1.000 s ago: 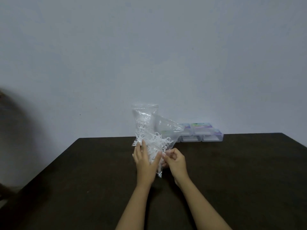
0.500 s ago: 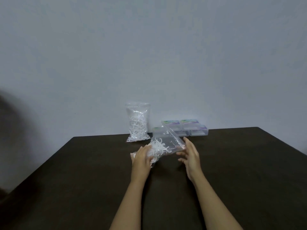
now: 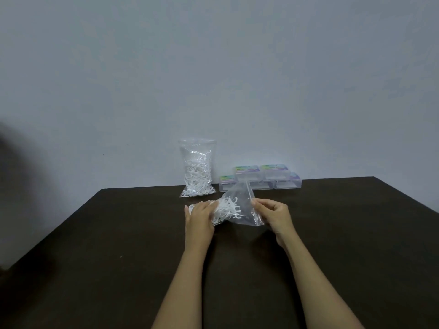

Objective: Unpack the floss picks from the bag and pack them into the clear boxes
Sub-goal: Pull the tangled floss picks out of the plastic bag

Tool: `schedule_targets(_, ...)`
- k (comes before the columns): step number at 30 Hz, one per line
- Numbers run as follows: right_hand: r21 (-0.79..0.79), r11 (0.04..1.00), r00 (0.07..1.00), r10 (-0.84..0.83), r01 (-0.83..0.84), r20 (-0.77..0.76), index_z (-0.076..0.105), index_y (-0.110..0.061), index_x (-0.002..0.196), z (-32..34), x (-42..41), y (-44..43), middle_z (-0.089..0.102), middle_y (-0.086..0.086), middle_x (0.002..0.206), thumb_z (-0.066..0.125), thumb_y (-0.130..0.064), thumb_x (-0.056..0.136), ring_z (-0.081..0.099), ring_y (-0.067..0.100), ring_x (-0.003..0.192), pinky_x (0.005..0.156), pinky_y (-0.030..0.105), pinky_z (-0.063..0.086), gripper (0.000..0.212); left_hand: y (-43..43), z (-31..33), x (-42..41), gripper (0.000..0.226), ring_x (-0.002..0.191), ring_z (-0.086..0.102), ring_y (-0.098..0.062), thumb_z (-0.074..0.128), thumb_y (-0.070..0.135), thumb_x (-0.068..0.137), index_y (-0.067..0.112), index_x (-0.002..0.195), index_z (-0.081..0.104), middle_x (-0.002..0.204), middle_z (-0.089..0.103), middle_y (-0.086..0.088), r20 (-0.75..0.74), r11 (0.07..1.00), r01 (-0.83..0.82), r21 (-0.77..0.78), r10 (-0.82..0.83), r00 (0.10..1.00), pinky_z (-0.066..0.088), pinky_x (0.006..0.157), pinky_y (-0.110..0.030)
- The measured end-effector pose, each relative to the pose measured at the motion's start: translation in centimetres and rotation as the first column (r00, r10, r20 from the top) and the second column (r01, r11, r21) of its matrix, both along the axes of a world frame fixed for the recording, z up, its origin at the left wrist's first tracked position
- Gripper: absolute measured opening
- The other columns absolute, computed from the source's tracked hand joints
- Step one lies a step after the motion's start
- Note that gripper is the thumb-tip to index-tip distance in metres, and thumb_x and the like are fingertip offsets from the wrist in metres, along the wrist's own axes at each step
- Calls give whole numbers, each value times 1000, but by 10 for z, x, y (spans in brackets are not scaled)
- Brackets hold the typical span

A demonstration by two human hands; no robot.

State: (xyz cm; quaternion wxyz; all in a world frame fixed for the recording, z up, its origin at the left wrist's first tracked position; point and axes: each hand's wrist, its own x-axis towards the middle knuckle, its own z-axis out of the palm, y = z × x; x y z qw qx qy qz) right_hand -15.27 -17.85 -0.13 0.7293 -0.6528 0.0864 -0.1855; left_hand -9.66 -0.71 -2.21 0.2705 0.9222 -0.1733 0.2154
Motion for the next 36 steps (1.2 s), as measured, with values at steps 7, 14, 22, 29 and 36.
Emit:
schedule_targets(7,60,998,989,38,-30,-143,68,-6,90,-2,5,0,67,3,68,57,-7,89,53,9,55,49,17,44,11,-3,6,-3,60,139,23,-14,47,-2,87,24,140,38,146,36,1,25,986,-123,108,121,992,-16,111,-45)
schedule_targets(14,251,962,970,154,-104,-189,66,-5,82,-2,9,3,68,0,58,56,-2,88,53,10,59,55,18,46,12,-24,15,-13,35,100,52,-25,45,6,73,11,103,62,100,60,-6,140,969,-68,-236,103,985,29,100,-36)
schedule_targets(22,189,959,957,241,-209,-161,64,-1,74,-8,14,11,62,1,53,55,0,87,53,5,47,47,14,41,15,-54,26,-32,12,87,56,-20,60,23,84,13,90,60,80,51,6,-33,936,82,-343,-99,995,41,87,-36)
schedule_targets(29,76,962,949,271,-262,-163,61,-3,66,-9,12,14,60,0,54,57,3,85,52,2,47,50,13,42,21,-54,25,-25,9,72,55,-11,63,22,81,16,75,63,63,52,12,-211,871,-23,-491,-94,973,45,73,-25)
schedule_targets(36,163,947,945,300,-278,-130,61,-2,73,-7,11,10,61,4,63,62,0,83,57,6,55,58,17,46,10,-46,25,-14,18,60,50,-6,63,22,86,9,73,65,61,53,8,-326,849,-20,-528,-181,928,36,59,-19)
